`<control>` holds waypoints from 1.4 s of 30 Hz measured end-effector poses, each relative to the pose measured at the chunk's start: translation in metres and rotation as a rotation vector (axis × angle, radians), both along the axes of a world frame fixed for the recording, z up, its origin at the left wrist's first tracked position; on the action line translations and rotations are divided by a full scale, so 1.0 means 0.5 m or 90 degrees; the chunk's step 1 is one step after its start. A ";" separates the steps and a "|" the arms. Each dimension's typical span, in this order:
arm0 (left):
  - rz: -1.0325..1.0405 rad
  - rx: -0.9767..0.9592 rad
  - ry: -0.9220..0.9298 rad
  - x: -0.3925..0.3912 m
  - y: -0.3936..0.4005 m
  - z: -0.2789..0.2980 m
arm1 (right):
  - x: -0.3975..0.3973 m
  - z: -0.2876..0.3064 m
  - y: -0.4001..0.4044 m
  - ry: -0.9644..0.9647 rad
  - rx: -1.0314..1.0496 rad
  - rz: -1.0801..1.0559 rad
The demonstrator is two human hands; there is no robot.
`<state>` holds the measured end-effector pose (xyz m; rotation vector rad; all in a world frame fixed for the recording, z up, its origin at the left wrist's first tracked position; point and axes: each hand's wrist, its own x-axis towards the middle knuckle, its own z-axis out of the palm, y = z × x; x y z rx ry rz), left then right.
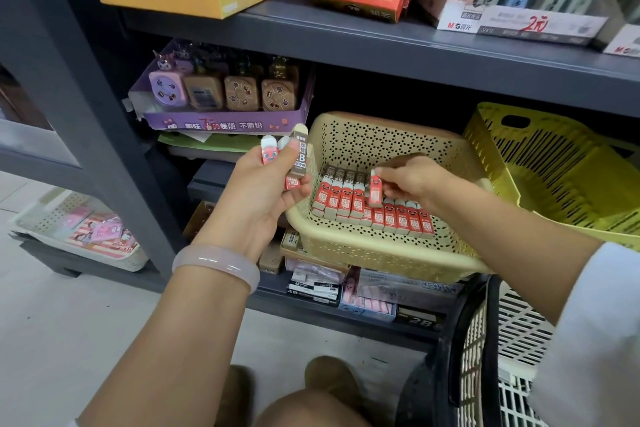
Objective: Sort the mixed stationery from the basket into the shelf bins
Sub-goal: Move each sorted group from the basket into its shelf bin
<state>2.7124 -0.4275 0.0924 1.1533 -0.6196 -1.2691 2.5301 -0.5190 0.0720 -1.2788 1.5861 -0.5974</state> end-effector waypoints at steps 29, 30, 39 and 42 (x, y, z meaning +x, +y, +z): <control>-0.078 -0.036 0.083 -0.046 -0.009 0.009 | -0.020 0.039 -0.022 -0.119 -0.132 0.011; -0.098 -0.038 0.095 -0.049 -0.010 0.011 | -0.039 0.030 -0.034 -0.034 -0.132 -0.003; -0.152 -0.019 -0.008 -0.069 -0.027 -0.011 | -0.075 -0.018 -0.104 0.766 -0.168 0.115; -0.140 -0.020 -0.013 -0.069 -0.028 -0.012 | -0.074 -0.036 -0.102 0.917 -0.145 0.211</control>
